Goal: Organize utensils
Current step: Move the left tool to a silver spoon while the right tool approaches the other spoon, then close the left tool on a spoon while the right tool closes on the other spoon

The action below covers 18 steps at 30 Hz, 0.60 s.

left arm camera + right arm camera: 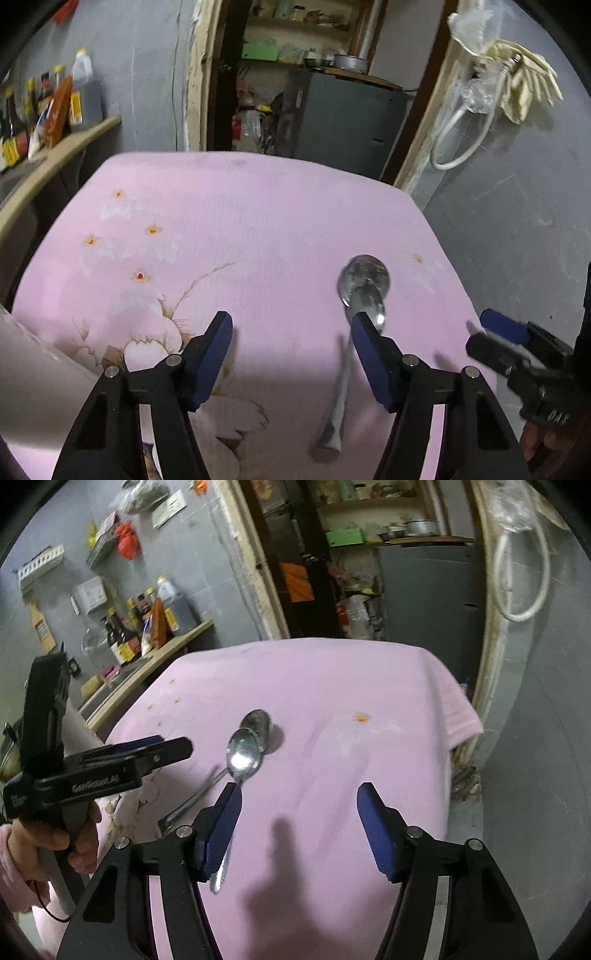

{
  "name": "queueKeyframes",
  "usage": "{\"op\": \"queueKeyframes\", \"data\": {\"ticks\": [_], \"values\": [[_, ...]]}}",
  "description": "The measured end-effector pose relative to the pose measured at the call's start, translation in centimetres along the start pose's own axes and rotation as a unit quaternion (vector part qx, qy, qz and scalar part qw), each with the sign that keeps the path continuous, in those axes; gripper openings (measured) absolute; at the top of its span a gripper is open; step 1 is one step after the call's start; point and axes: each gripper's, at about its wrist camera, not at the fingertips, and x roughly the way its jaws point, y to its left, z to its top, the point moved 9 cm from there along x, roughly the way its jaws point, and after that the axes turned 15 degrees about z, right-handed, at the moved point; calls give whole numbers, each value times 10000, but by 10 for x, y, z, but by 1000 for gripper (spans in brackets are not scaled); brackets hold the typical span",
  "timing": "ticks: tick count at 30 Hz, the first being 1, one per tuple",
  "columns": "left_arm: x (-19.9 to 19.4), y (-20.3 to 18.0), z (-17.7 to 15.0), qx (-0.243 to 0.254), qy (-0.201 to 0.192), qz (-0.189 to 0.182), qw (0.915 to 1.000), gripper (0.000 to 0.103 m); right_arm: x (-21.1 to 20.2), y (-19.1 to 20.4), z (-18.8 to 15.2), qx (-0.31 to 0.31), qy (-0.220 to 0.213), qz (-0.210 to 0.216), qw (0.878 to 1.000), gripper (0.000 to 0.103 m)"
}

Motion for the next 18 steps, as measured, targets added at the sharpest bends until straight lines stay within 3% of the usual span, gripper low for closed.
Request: {"op": "queueKeyframes", "data": {"ticks": [5,11,16,18], "values": [[19,8,1,-397,279,-227,9986,65,17,12,4,-162,171,12,9997,59],[29,7,6,-459,298,-271,9981,65,36,20,1,-326,489,-12,9983,59],[32,8,10,-595,304,-347,9972,65,41,20,-6,-438,648,-251,9966,59],[32,8,12,-620,316,-403,9968,65,41,20,-8,-585,735,-526,9942,59]]}}
